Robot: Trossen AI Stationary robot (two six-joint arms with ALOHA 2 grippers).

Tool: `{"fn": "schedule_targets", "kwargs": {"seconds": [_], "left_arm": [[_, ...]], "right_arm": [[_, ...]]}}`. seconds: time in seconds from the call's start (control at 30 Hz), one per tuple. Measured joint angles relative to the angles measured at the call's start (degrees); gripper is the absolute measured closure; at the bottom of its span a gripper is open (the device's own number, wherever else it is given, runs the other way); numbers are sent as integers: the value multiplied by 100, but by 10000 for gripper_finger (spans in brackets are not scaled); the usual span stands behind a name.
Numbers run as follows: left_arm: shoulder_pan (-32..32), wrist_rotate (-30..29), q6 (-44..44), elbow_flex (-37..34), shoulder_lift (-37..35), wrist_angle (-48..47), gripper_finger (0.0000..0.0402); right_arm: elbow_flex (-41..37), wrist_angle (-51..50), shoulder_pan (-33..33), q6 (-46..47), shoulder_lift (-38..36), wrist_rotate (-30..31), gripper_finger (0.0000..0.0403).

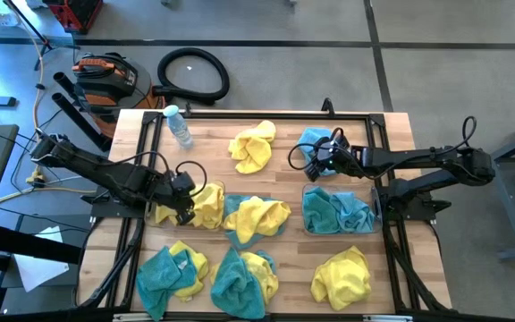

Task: Sort microfiber towel by color & place in baskets
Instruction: Put the yellow microfiber cloth into the left transparent bin, then put the blue microfiber cloth into the right transparent bin

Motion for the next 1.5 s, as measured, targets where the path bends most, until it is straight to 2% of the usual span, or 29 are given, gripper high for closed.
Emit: {"fn": "schedule_targets", "kwargs": {"seconds": [0.2, 0.3, 0.5, 0.7, 0.8, 1.07, 1.27, 1.4, 1.5], "left_arm": [[-1, -45, 142, 0, 0, -145, 291], [-12, -397, 451, 0, -53, -122, 291], [-9, -924, 848, -89, -317, 96, 291], [-9, -1083, 1519, -632, -900, 1155, 291], [-9, -1209, 1843, -871, -1233, 1734, 291], [-6, -1764, 2705, -1212, -1799, 3020, 291], [-7, -1800, 3392, -1457, -1816, 4223, 291], [-7, -1799, 3656, -1574, -1816, 4761, 291], [-7, -1800, 3665, -1574, -1816, 4877, 291]], "right_arm": [[0, 35, -7, 60, 6, 247, 281], [0, 177, -45, 59, 45, 510, 281], [2, 702, -381, -76, 358, 487, 281], [73, 975, -993, -107, 900, -126, 276], [194, 936, -1298, -239, 1125, -182, 266], [553, 492, -1890, -90, 1700, -586, 210], [590, 267, -2112, -59, 2207, -804, 178], [592, 323, -2170, -42, 2615, -931, 182], [622, 353, -2163, -48, 2843, -1009, 215]]}}
